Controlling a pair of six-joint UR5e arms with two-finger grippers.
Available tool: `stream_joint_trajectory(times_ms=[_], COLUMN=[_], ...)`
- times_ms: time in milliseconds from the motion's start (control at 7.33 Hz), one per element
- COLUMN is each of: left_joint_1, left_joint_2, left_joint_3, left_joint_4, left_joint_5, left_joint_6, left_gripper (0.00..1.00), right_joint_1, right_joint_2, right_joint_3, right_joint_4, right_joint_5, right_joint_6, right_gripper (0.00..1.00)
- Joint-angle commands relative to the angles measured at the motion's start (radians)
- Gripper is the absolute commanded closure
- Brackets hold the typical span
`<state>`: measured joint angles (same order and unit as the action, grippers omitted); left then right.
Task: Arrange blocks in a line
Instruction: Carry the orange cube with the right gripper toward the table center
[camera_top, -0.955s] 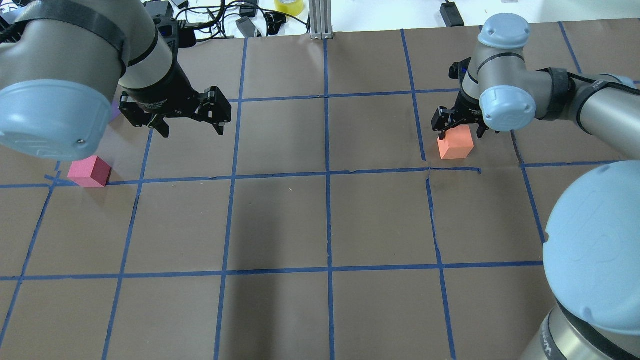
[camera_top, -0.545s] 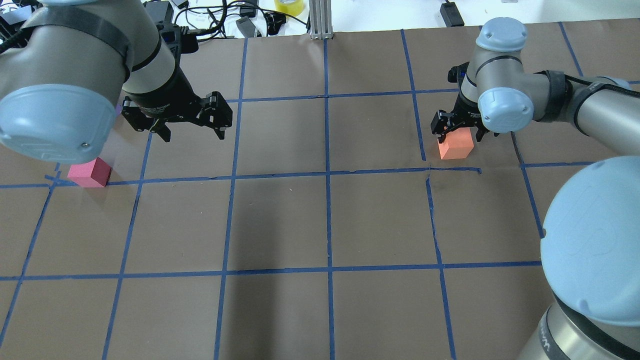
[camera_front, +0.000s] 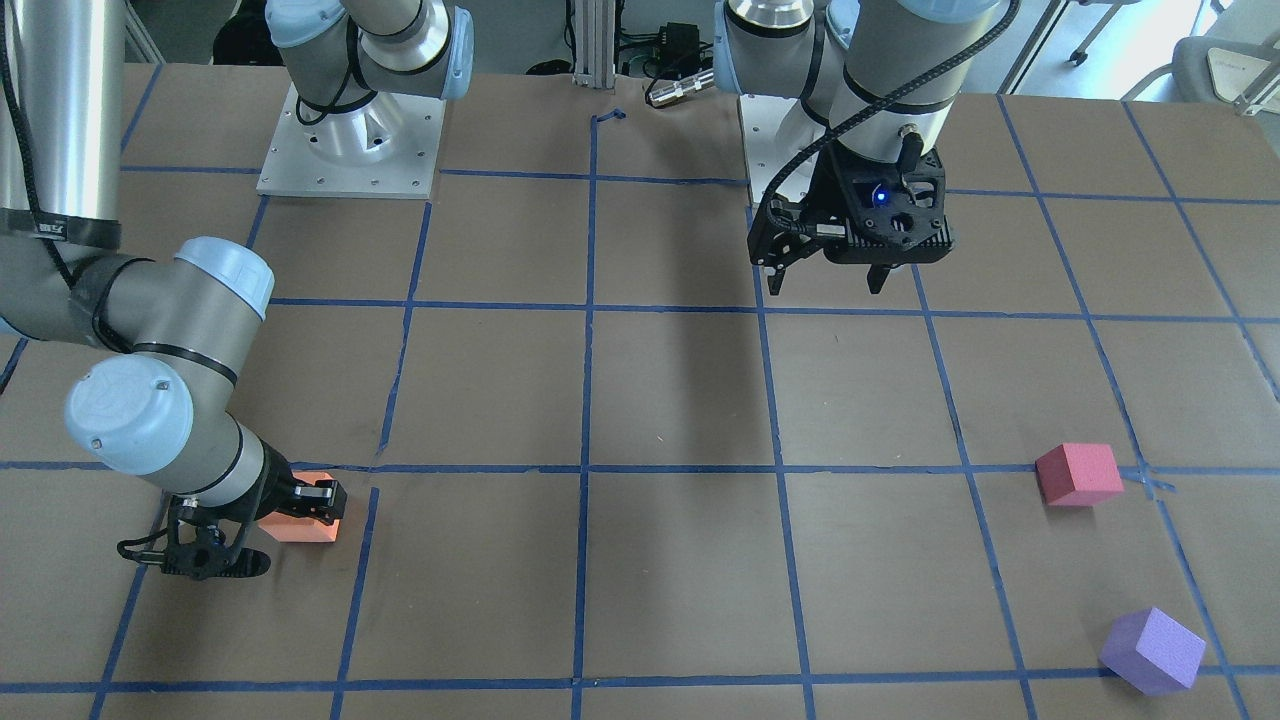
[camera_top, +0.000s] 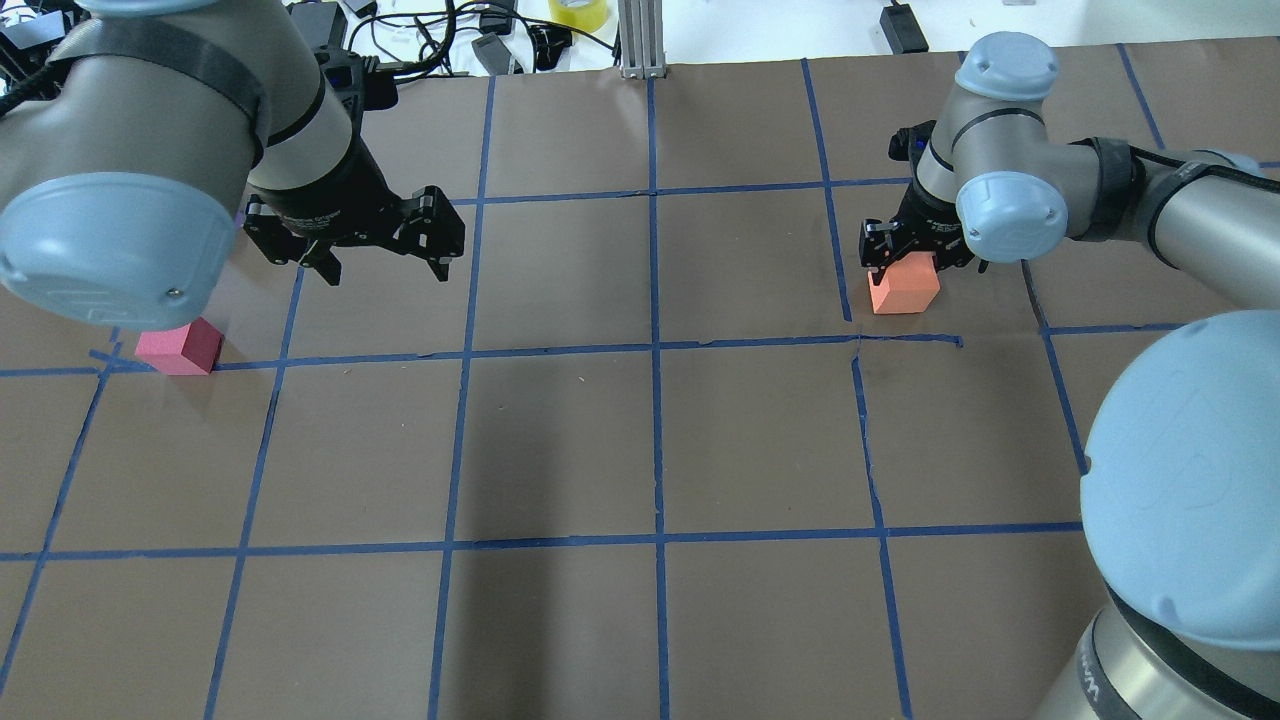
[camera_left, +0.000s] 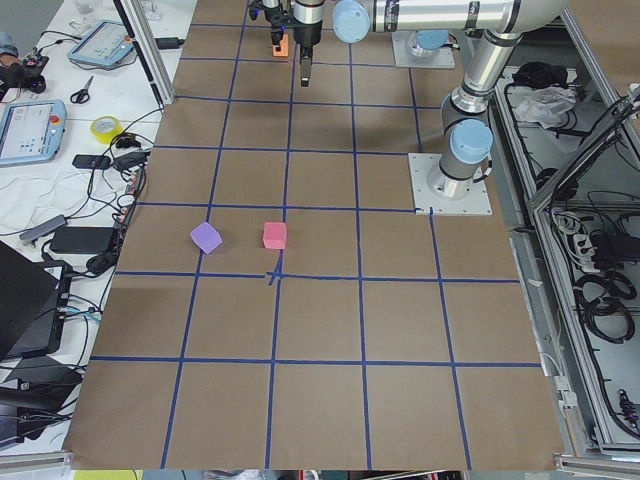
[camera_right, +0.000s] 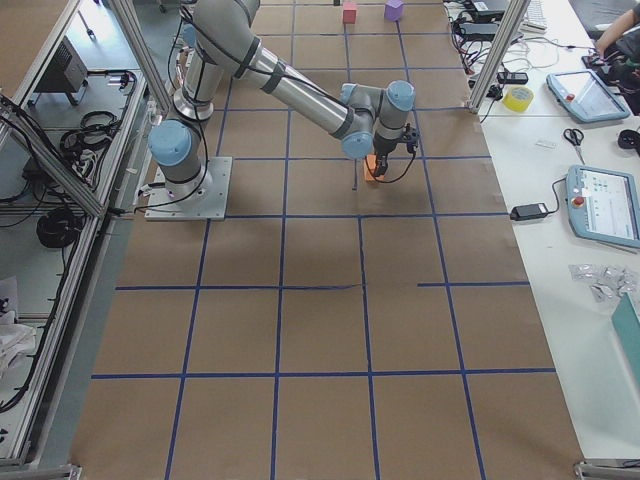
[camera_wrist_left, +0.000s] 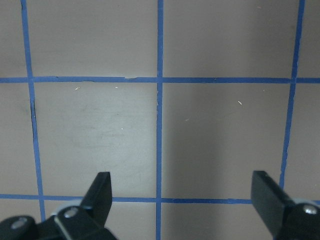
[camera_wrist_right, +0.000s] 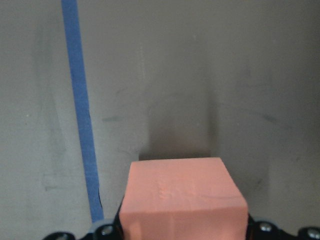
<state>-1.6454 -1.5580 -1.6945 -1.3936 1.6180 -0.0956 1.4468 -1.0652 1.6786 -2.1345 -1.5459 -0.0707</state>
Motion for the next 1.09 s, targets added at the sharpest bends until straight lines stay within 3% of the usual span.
stream_joint_trajectory(times_ms=[0,545,955], left_joint_1=[0.001,-0.001,-0.002], left_joint_2=[-0.008,0.032,0.048], left_joint_3=[-0.001,-0.010,-0.013], left_joint_4=[0.002,0.008,0.001], left_joint_5=[0.003,0.016,0.017], left_joint_6=[-0.004,0.002,0.002], left_gripper=[0.00,0.00,0.00], right_joint_1=[0.039,0.317,0.452], right_joint_2=[-0.024,0.011,0.144], right_joint_3=[-0.035,-0.170,-0.321], right_joint_4=[0.017,0.053,0.050], right_joint_5=[0.004,0.027,0.024], right_joint_6=[0.075,0.490,0.525], right_gripper=[1.00,1.00,1.00])
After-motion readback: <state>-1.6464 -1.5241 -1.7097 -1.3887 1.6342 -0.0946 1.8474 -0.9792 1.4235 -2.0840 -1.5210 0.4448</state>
